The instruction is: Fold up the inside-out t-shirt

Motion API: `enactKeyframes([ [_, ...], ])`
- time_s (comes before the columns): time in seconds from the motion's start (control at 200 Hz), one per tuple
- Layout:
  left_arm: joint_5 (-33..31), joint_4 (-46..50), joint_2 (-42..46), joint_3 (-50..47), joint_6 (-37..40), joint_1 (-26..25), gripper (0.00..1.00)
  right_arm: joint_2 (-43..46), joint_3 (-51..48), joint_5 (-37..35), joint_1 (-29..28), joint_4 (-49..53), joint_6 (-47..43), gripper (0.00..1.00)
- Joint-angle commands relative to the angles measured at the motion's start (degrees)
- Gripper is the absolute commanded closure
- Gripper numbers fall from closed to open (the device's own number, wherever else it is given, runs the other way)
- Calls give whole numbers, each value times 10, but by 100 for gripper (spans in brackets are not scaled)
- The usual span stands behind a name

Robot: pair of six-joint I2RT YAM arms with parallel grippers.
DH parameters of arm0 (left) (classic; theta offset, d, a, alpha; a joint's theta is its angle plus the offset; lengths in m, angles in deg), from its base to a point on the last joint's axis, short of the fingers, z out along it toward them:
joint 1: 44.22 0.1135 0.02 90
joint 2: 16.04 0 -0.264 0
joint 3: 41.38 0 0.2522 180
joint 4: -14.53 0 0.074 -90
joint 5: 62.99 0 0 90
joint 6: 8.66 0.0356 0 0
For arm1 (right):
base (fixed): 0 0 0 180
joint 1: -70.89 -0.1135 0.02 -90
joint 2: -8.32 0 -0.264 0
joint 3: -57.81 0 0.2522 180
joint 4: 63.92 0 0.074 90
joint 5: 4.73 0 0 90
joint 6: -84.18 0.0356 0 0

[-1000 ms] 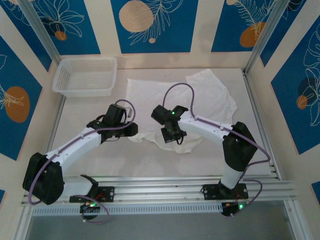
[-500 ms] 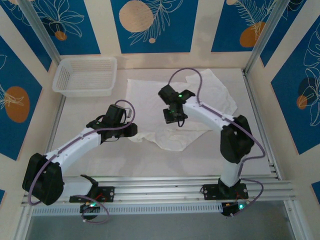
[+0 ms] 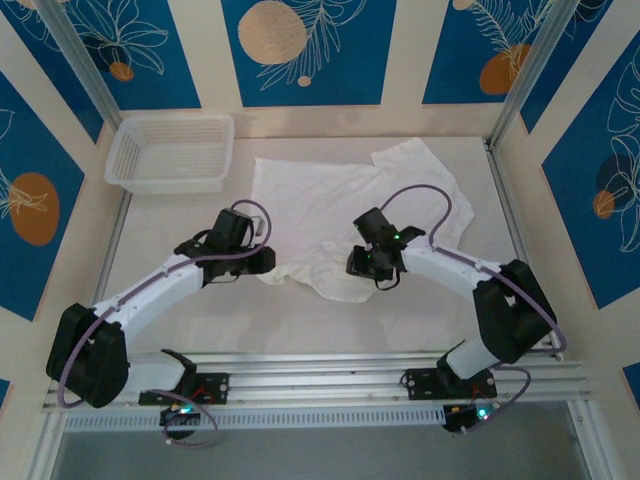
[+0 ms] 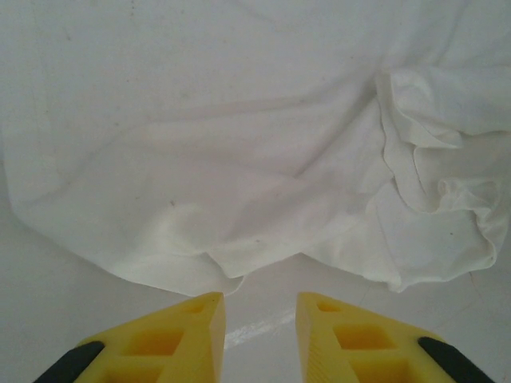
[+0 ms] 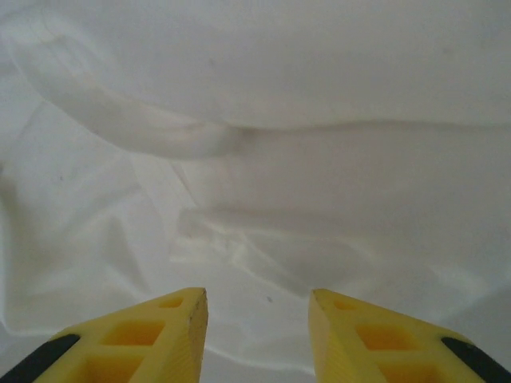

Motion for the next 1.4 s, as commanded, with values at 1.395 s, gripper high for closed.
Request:
enactKeyframes([
  [1.395,-11,9,7,-4,14,-2,71,-66,-4,188,94,-162,159,93],
])
